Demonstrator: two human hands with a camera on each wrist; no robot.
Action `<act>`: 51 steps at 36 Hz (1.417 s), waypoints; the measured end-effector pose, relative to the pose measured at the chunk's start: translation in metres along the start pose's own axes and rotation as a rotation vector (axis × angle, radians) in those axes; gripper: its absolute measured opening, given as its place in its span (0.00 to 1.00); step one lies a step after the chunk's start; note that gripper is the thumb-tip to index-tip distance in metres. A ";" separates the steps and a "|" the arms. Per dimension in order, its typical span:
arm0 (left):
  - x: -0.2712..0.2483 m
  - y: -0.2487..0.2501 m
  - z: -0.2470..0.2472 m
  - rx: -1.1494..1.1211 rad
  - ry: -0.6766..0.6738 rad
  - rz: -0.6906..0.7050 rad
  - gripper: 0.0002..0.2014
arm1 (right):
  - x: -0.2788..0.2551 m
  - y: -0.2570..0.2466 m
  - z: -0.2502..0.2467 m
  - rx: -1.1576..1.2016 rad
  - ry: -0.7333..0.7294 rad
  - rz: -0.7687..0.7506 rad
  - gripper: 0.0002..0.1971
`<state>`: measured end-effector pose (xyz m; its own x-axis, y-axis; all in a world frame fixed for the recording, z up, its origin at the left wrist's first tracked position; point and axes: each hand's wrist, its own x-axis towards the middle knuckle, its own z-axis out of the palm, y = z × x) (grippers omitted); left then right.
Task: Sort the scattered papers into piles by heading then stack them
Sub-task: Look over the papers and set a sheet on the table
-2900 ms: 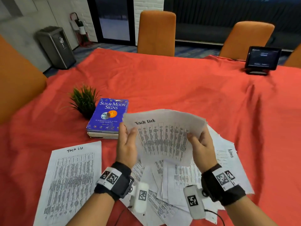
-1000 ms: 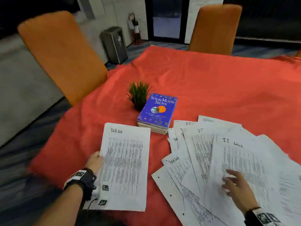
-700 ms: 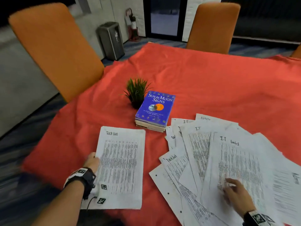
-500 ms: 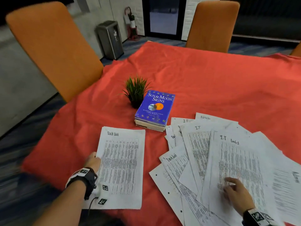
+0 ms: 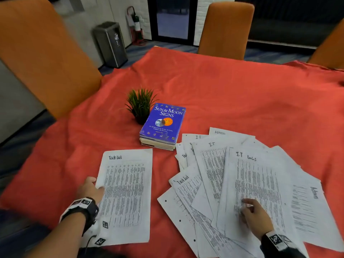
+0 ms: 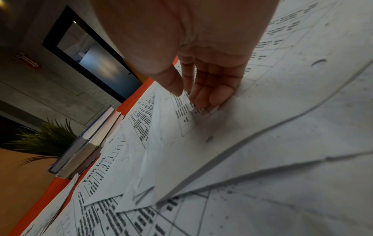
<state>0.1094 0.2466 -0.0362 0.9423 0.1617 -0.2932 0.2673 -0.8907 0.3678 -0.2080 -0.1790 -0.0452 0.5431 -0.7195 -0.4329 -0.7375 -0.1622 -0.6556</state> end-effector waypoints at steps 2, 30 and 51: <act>-0.002 0.000 -0.002 0.037 -0.010 0.005 0.16 | 0.001 0.001 0.000 0.002 -0.008 0.001 0.11; -0.181 0.213 0.126 -0.116 -0.917 0.438 0.09 | -0.005 0.043 -0.077 -0.015 0.224 0.403 0.33; -0.203 0.213 0.139 -0.106 -0.923 0.430 0.13 | -0.019 0.035 -0.063 0.233 -0.109 0.132 0.03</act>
<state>-0.0535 -0.0345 -0.0206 0.4518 -0.5931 -0.6664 0.0019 -0.7464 0.6655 -0.2695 -0.2134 -0.0205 0.4979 -0.6454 -0.5793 -0.6992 0.0964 -0.7084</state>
